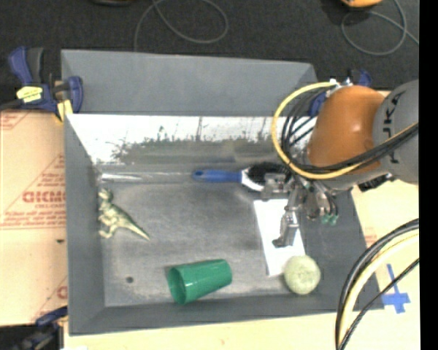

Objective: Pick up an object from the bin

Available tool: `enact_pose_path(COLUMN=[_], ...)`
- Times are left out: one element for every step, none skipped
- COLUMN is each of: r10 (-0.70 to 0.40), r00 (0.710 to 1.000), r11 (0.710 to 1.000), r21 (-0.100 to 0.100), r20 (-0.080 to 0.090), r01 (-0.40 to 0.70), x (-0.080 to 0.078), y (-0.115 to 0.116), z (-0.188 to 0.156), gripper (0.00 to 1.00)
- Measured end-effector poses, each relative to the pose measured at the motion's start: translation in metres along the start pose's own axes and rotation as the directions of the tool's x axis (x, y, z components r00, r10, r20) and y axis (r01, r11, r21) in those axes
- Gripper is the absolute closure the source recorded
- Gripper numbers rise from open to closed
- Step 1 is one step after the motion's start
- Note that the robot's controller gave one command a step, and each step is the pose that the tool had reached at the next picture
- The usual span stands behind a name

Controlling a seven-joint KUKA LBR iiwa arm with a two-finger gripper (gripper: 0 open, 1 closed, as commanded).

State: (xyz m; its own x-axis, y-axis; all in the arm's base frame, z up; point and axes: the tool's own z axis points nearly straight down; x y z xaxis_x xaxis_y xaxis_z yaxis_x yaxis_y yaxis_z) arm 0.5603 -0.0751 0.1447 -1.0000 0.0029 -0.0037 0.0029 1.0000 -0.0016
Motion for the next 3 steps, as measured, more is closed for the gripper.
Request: enact_pose_path(r10=[0.107, 0.241, 0.148], r00=[0.994, 0.97, 0.989], r11=[0.994, 0.97, 0.989], r21=[-0.003, -0.002, -0.001], r20=[0.006, 0.0, 0.003], r01=[-0.107, -0.241, -0.148], x=[-0.061, -0.075, -0.087], y=[0.029, 0.053, -0.007], z=[0.05, 0.043, 0.041], gripper=[0.0, 0.0, 0.0])
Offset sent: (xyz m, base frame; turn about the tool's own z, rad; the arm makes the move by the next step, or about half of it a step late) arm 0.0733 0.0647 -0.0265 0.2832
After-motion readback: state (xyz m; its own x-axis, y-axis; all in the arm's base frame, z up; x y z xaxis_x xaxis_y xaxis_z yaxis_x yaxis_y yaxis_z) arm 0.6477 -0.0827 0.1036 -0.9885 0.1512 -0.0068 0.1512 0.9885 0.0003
